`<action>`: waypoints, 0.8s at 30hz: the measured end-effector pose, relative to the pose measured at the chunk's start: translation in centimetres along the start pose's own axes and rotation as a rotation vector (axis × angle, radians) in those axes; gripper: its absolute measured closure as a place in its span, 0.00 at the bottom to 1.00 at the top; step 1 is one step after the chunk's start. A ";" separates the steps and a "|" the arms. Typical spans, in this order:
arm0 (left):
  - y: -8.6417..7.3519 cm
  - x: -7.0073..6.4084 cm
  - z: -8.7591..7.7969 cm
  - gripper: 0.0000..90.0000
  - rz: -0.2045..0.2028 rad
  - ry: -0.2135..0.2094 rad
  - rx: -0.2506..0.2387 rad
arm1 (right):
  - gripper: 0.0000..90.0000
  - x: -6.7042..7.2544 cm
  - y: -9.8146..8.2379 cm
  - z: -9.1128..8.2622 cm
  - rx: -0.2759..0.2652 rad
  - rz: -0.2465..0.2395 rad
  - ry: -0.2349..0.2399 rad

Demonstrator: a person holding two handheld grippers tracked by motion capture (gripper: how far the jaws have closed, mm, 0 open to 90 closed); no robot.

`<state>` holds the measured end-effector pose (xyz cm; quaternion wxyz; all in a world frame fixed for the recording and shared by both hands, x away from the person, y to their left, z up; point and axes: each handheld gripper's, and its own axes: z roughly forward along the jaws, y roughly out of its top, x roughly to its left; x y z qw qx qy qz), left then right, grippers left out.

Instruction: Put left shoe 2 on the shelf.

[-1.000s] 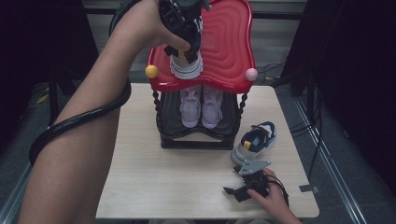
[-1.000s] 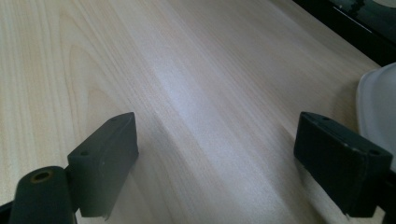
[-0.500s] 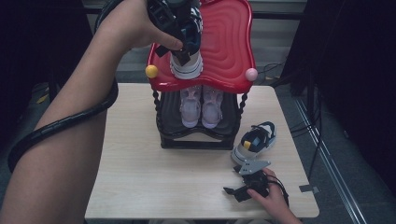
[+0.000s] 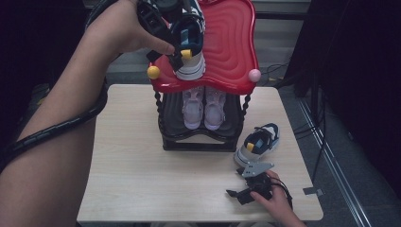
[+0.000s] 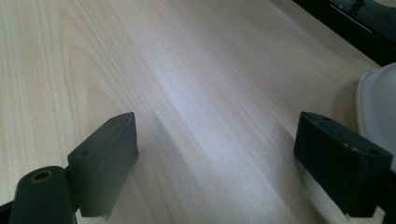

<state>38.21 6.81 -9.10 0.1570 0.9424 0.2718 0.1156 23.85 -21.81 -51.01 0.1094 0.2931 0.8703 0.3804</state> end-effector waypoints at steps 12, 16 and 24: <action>-1.5 0.4 0.4 0.28 -0.014 -0.012 0.046 | 0.15 0.0 0.0 0.0 0.001 0.001 0.001; -2.0 0.6 0.6 0.28 -0.023 -0.017 0.054 | 0.15 0.0 0.0 0.0 0.000 -0.001 0.001; -3.2 1.0 1.0 0.28 -0.026 -0.027 0.081 | 0.15 0.0 0.0 0.0 0.001 -0.001 0.001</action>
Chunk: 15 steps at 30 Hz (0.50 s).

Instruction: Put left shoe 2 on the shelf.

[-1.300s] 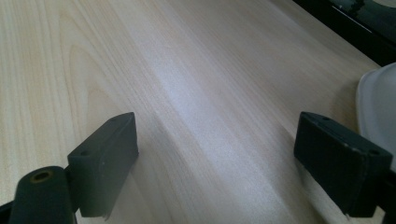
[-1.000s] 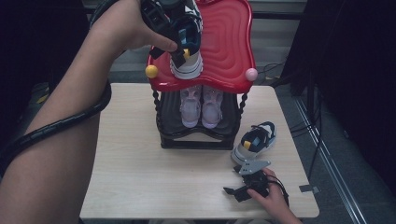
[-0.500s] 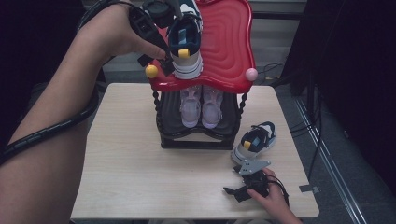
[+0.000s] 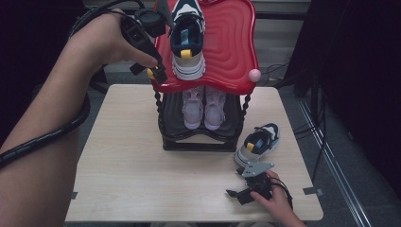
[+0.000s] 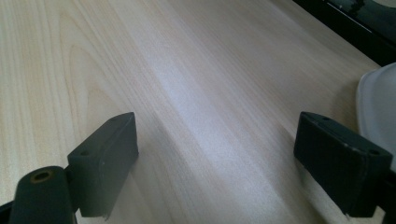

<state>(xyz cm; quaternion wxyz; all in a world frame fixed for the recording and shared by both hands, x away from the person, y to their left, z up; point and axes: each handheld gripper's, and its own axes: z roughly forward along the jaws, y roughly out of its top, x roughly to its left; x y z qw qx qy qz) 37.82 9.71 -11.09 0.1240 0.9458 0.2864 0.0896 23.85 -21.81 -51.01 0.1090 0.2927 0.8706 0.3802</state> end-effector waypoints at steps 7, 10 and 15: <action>-1.3 0.4 0.6 0.29 -0.019 -0.008 0.009 | 0.15 0.0 0.0 0.0 0.000 0.000 0.000; -1.8 0.6 0.9 0.29 -0.024 -0.011 0.014 | 0.15 0.0 0.0 0.0 0.000 0.000 0.000; -2.7 1.0 1.5 0.29 -0.030 -0.013 0.029 | 0.15 0.0 0.0 0.0 0.000 0.000 0.000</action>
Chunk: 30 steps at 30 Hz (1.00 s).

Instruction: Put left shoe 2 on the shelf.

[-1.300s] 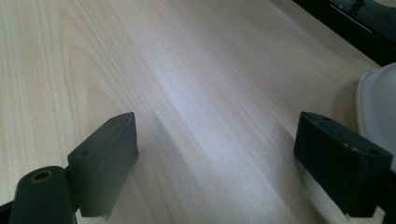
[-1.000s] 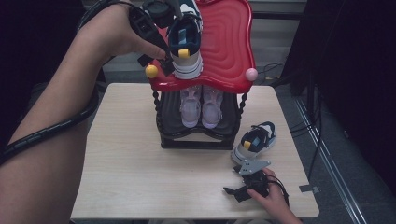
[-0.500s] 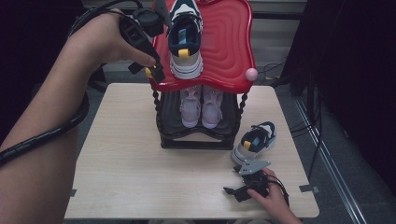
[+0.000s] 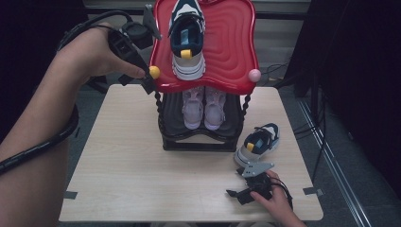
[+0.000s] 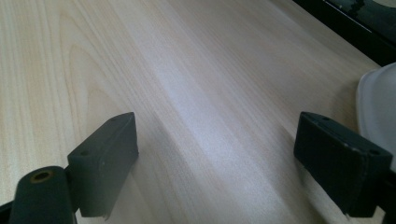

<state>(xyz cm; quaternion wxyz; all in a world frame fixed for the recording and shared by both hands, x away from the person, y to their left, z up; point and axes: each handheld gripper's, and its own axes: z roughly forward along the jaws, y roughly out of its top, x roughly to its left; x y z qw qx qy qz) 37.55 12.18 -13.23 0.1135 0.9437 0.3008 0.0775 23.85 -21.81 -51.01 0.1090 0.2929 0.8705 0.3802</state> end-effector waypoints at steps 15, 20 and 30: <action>-2.4 0.7 2.1 0.30 -0.024 -0.022 0.019 | 0.15 0.0 0.0 0.0 0.001 0.002 0.000; -3.5 0.9 2.8 0.30 -0.035 -0.035 0.018 | 0.15 0.0 0.0 0.0 0.000 0.000 0.000; -5.3 1.2 3.9 0.30 -0.050 -0.047 0.011 | 0.15 0.0 0.0 0.0 0.003 0.001 0.000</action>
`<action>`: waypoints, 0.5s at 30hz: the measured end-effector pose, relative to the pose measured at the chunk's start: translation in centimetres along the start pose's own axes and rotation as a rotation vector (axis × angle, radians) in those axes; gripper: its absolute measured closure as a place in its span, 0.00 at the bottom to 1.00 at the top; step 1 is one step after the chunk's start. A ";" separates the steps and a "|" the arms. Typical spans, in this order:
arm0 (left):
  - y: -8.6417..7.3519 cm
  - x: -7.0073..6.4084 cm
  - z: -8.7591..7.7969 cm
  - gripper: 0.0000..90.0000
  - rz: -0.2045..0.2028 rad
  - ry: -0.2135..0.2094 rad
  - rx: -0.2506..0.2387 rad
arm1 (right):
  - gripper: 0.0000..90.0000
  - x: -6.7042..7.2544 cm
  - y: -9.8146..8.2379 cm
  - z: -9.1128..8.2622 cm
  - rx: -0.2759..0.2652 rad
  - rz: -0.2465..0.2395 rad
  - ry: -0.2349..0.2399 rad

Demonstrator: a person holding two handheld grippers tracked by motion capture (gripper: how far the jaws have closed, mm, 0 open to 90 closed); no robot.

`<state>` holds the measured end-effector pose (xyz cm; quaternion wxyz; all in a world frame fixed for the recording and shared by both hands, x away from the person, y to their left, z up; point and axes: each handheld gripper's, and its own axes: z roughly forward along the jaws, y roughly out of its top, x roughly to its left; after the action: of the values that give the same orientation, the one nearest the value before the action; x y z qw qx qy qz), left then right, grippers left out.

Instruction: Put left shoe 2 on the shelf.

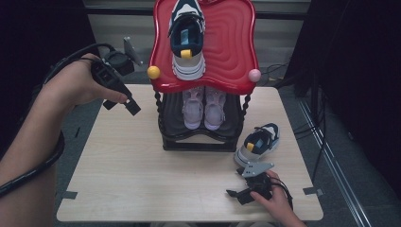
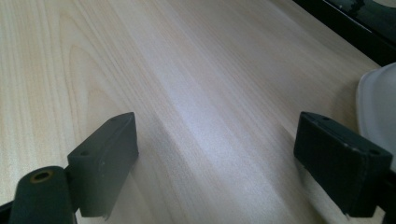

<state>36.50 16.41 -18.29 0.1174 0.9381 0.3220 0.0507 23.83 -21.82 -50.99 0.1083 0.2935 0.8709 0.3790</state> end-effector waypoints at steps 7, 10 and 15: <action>-1.0 0.2 1.4 0.30 -0.014 -0.013 0.006 | 0.15 0.0 0.0 0.0 -0.001 -0.002 0.000; -1.3 0.2 2.0 0.30 -0.020 -0.016 0.007 | 0.15 0.0 0.0 0.0 0.000 0.001 -0.001; -1.9 0.2 3.0 0.30 -0.019 -0.023 0.007 | 0.15 0.0 0.0 0.0 0.000 -0.001 0.000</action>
<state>36.07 17.41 -21.63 0.1185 0.9359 0.3295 0.0378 23.84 -21.82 -50.98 0.1084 0.2929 0.8711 0.3790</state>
